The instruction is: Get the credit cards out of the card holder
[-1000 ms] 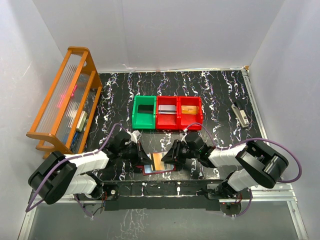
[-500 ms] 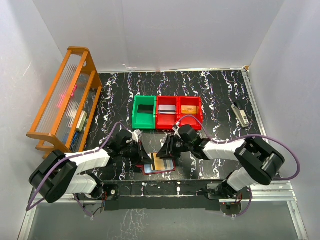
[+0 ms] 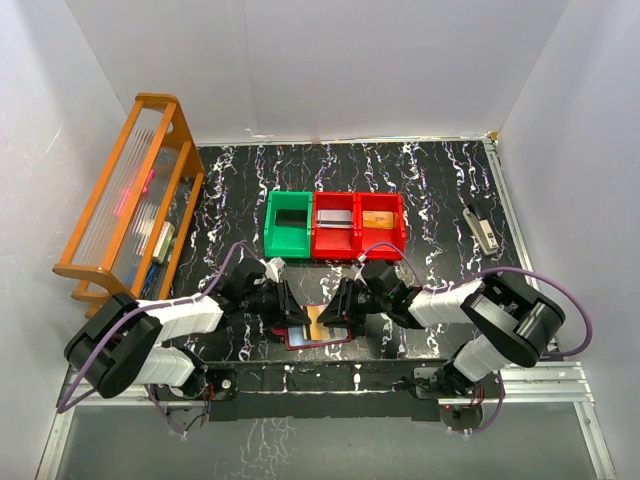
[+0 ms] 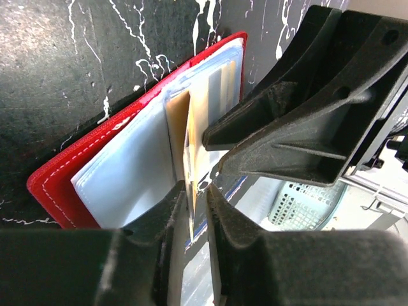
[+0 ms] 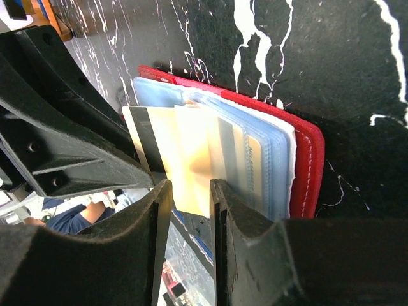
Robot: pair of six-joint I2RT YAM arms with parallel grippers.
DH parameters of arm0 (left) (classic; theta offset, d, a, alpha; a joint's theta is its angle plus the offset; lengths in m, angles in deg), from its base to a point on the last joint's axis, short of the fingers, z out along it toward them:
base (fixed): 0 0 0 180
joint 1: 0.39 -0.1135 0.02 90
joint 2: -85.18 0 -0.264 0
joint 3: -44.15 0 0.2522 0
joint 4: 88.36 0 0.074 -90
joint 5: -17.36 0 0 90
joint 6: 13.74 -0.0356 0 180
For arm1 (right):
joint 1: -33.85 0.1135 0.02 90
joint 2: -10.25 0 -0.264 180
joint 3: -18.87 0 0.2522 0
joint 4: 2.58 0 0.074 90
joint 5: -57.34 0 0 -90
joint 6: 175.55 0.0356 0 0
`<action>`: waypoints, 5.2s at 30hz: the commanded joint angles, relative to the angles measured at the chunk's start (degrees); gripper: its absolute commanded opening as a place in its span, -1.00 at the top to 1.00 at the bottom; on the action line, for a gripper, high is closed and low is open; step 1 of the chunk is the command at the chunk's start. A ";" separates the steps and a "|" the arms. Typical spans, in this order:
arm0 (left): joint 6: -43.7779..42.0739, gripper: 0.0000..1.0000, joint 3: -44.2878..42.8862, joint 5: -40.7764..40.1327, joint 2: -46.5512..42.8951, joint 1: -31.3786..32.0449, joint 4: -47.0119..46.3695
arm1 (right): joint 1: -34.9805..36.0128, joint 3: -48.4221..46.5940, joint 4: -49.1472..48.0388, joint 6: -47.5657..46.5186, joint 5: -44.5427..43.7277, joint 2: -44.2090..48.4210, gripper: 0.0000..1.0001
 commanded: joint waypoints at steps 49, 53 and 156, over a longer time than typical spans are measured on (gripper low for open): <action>-13.43 1.00 -12.82 -4.00 -26.27 0.21 11.95 | -29.90 12.17 -13.96 -5.52 19.06 34.57 -0.83; -7.04 1.00 -10.70 -2.55 -27.05 0.21 3.71 | -29.88 7.98 -11.09 -8.18 22.03 35.25 -0.83; -15.73 -0.73 -20.08 -8.52 -27.87 0.21 23.77 | -12.83 -11.88 13.80 -18.79 11.47 34.19 1.00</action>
